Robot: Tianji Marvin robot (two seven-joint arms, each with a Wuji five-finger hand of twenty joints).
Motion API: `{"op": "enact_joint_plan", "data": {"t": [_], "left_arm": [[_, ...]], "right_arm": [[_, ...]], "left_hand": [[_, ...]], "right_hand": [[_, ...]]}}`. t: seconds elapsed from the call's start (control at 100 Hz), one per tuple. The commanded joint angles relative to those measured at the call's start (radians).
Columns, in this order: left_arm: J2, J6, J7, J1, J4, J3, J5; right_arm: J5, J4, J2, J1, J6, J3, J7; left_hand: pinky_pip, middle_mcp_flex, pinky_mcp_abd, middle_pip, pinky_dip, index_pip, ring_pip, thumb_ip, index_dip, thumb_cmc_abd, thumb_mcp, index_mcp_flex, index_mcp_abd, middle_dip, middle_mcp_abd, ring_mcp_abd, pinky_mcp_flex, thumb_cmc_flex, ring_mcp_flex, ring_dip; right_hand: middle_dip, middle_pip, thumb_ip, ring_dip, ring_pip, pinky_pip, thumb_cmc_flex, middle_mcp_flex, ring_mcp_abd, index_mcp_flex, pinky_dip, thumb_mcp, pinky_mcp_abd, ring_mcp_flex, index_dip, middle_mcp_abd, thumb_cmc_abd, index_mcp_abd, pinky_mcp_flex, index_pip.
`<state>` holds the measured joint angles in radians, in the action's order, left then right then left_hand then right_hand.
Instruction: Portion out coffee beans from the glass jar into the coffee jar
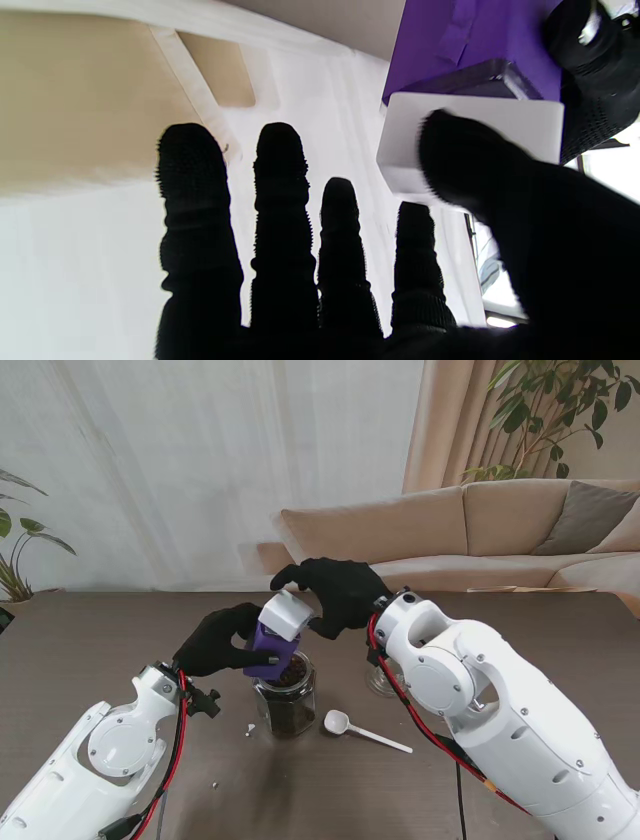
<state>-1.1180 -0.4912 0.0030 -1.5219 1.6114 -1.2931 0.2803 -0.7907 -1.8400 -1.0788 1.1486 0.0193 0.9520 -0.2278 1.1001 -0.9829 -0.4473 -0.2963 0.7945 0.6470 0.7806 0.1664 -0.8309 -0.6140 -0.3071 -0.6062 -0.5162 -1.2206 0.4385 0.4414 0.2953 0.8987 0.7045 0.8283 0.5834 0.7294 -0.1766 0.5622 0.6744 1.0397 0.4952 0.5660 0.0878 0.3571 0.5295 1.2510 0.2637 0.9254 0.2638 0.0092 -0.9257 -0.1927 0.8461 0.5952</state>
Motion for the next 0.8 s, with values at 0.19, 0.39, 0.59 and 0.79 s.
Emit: {"op": "enact_joint_plan", "data": {"t": [0.19, 0.39, 0.59, 0.79], "left_arm": [[-0.005, 0.011, -0.011, -0.004, 0.016, -0.002, 0.003], [-0.005, 0.011, -0.013, -0.003, 0.015, 0.001, 0.001], [-0.005, 0.004, -0.012, 0.000, 0.012, 0.003, 0.000], [-0.006, 0.001, -0.011, 0.002, 0.010, 0.005, -0.003]], "right_arm": [[0.091, -0.056, 0.013, 0.027, -0.047, 0.071, -0.098], [0.042, -0.058, 0.009, 0.013, -0.110, 0.047, -0.091], [0.002, -0.060, 0.013, -0.004, -0.138, 0.001, -0.122], [-0.036, -0.059, 0.014, -0.008, -0.125, -0.029, -0.121]], "left_hand": [[0.048, -0.061, 0.057, -0.088, 0.025, 0.473, 0.013, -0.072, -0.059, 0.162, -0.225, -0.036, 0.043, -0.027, -0.104, 0.016, 0.001, 0.240, 0.025, 0.016], [0.048, -0.062, 0.058, -0.088, 0.025, 0.473, 0.013, -0.072, -0.059, 0.162, -0.226, -0.036, 0.043, -0.026, -0.103, 0.017, 0.000, 0.239, 0.024, 0.016], [0.048, -0.060, 0.057, -0.089, 0.025, 0.473, 0.013, -0.072, -0.059, 0.163, -0.226, -0.036, 0.043, -0.025, -0.103, 0.017, 0.000, 0.238, 0.024, 0.016], [0.047, -0.061, 0.058, -0.090, 0.025, 0.473, 0.013, -0.072, -0.059, 0.163, -0.227, -0.034, 0.044, -0.026, -0.102, 0.016, -0.001, 0.239, 0.023, 0.017]], "right_hand": [[-0.002, 0.015, 0.026, -0.002, 0.005, -0.024, -0.304, -0.130, 0.047, -0.031, 0.046, -0.442, 0.005, -0.148, 0.023, 0.063, 0.441, 0.094, -0.459, -0.035], [0.017, 0.009, 0.062, 0.010, 0.038, 0.004, -0.478, -0.028, 0.072, 0.225, 0.066, -0.671, 0.018, -0.099, 0.097, 0.099, 0.642, 0.144, -0.429, 0.004], [0.072, 0.047, 0.069, 0.032, 0.079, 0.021, -0.553, 0.021, 0.063, 0.344, 0.066, -0.696, 0.017, -0.068, 0.117, 0.084, 0.709, 0.144, -0.412, -0.024], [0.097, 0.067, 0.080, 0.032, 0.084, 0.018, -0.455, 0.042, 0.045, 0.327, 0.060, -0.662, 0.017, -0.047, 0.120, 0.066, 0.608, 0.160, -0.406, -0.046]]}}
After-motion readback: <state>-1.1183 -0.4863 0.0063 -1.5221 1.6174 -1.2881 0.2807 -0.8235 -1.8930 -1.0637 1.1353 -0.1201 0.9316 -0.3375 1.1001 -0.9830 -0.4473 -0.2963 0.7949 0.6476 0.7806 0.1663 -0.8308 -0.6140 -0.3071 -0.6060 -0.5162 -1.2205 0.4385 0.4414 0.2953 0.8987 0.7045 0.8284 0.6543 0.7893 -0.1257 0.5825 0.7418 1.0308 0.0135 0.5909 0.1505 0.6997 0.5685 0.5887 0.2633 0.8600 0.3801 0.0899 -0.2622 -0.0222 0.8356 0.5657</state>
